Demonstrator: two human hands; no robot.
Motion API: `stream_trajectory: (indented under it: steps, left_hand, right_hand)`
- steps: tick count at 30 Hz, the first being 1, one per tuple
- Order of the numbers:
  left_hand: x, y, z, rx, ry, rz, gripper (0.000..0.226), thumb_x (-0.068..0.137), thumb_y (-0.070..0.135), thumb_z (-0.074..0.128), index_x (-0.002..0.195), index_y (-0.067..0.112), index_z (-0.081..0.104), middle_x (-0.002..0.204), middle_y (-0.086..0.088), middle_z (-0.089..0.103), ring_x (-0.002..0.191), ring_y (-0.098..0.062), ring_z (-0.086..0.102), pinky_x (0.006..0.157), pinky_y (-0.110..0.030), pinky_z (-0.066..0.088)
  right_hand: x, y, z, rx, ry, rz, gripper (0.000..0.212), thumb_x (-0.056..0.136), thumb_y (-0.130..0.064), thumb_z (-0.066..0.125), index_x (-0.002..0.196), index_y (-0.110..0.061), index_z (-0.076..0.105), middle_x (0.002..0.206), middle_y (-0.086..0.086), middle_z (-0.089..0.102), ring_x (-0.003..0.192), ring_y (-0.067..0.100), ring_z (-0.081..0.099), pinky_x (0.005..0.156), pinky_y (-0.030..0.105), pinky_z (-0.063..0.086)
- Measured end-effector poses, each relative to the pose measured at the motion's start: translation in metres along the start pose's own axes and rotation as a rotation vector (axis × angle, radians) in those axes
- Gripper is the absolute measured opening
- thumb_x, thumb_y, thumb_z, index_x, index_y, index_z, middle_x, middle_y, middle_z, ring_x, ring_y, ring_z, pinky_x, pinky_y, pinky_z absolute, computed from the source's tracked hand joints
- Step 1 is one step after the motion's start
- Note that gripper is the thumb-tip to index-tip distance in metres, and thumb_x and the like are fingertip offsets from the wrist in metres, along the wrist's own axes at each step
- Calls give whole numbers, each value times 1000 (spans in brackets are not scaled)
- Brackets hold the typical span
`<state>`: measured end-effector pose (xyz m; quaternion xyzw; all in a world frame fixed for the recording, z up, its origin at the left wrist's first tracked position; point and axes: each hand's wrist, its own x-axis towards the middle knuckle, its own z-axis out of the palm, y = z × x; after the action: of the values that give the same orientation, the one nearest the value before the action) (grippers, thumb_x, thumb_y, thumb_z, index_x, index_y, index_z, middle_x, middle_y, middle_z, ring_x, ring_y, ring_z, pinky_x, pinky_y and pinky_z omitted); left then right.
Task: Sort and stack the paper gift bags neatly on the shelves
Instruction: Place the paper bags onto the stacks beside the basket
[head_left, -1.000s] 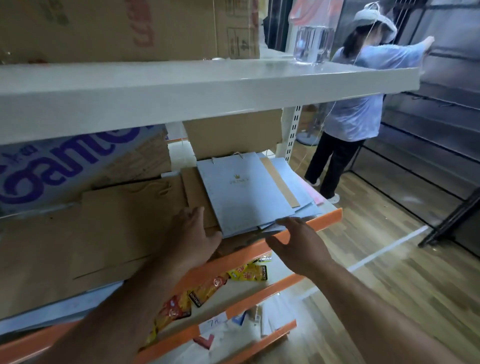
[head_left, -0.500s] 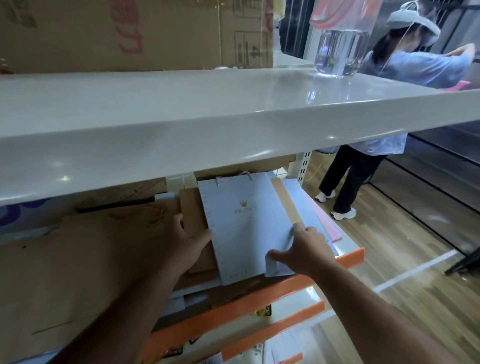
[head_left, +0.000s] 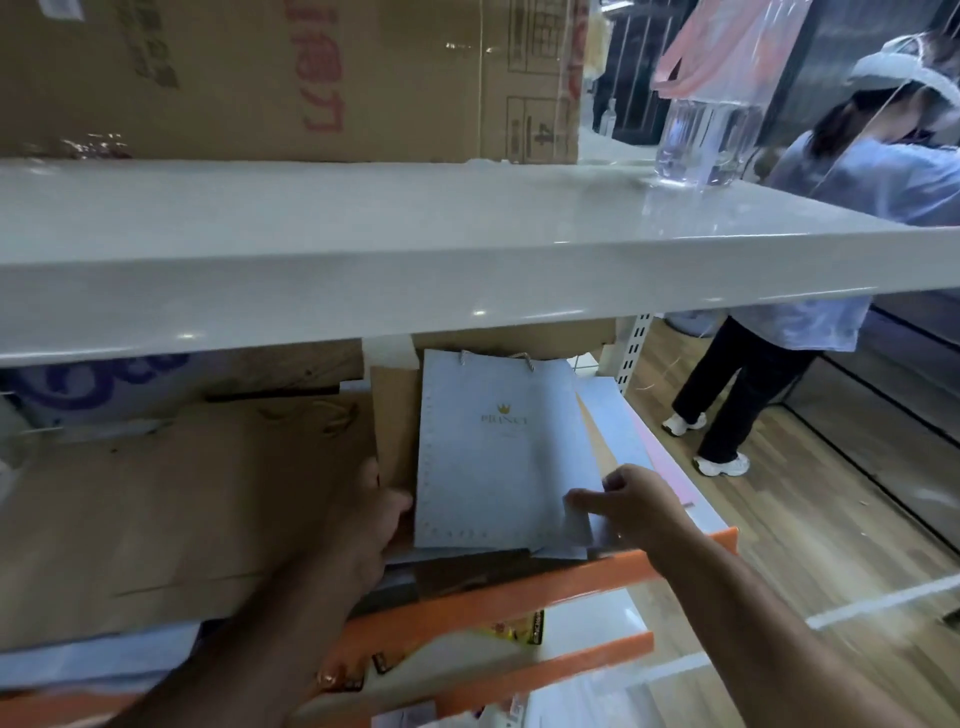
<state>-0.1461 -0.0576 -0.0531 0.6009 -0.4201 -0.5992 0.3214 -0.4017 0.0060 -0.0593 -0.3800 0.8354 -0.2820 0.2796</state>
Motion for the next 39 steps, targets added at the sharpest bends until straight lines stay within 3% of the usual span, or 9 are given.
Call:
stream_trajectory:
  steps: [4, 8, 13, 20, 22, 26, 30, 34, 39]
  left_hand:
    - [-31, -9, -14, -133, 24, -29, 56, 93, 3, 59, 141, 29, 45, 125, -12, 65, 104, -35, 66, 88, -54, 56]
    - [-65, -30, -35, -187, 81, -13, 60, 95, 2, 57, 145, 31, 41, 129, -12, 63, 111, -35, 63, 91, -52, 55]
    - [-116, -66, -77, -182, 143, 64, 44, 93, -8, 55, 124, 22, 61, 107, -11, 75, 99, -37, 71, 88, -51, 55]
    - [-190, -114, -169, -231, 342, 130, 34, 95, -9, 53, 105, 23, 57, 103, -10, 71, 83, -30, 65, 76, -45, 56]
    - [-205, -126, -201, -249, 387, 137, 34, 97, -7, 52, 110, 24, 56, 107, -11, 70, 84, -31, 65, 79, -50, 57]
    - [-230, -152, -270, -394, 466, 123, 39, 100, -3, 50, 132, 19, 53, 112, -9, 67, 83, -29, 61, 58, -36, 51]
    - [-250, -174, -349, -473, 549, 116, 40, 99, -2, 51, 131, 22, 53, 118, -9, 63, 97, -34, 62, 69, -47, 60]
    - [-269, -192, -442, -502, 620, 89, 43, 99, -3, 51, 128, 28, 52, 116, -6, 61, 89, -28, 62, 46, -30, 54]
    - [-287, -212, -561, -524, 643, 58, 51, 97, -3, 51, 141, 24, 49, 115, -7, 62, 104, -35, 64, 80, -53, 60]
  right_hand:
    - [-27, 6, -6, 385, -122, 11, 38, 69, -25, 81, 79, 4, 59, 77, 17, 59, 65, 24, 56, 57, 32, 46]
    - [-70, 6, -9, 594, -176, -67, 6, 89, 0, 60, 84, -4, 60, 80, 14, 65, 64, 25, 59, 51, 29, 47]
    - [-119, 11, 9, 778, -189, -108, 21, 91, 9, 53, 99, -7, 65, 91, 12, 72, 74, 26, 67, 64, 36, 57]
    - [-177, -10, 65, 788, -262, -112, 19, 89, 7, 58, 95, -9, 66, 92, 14, 71, 77, 30, 67, 70, 37, 54]
    - [-196, -26, 88, 767, -292, -147, 18, 89, 6, 61, 92, -10, 68, 89, 13, 72, 79, 31, 68, 72, 38, 55]
    - [-238, -60, 141, 720, -362, -177, 16, 93, -2, 62, 96, -15, 69, 98, 6, 73, 93, 30, 69, 86, 43, 55]
    - [-286, -103, 197, 690, -430, -193, 15, 96, -3, 58, 104, -13, 65, 101, 6, 70, 93, 28, 67, 83, 45, 56]
    - [-341, -152, 270, 632, -496, -218, 15, 98, -8, 57, 93, -20, 64, 106, 10, 69, 100, 33, 66, 95, 55, 53]
    - [-408, -206, 364, 617, -540, -217, 9, 100, -8, 56, 104, -15, 60, 109, 10, 68, 97, 30, 66, 89, 50, 55]
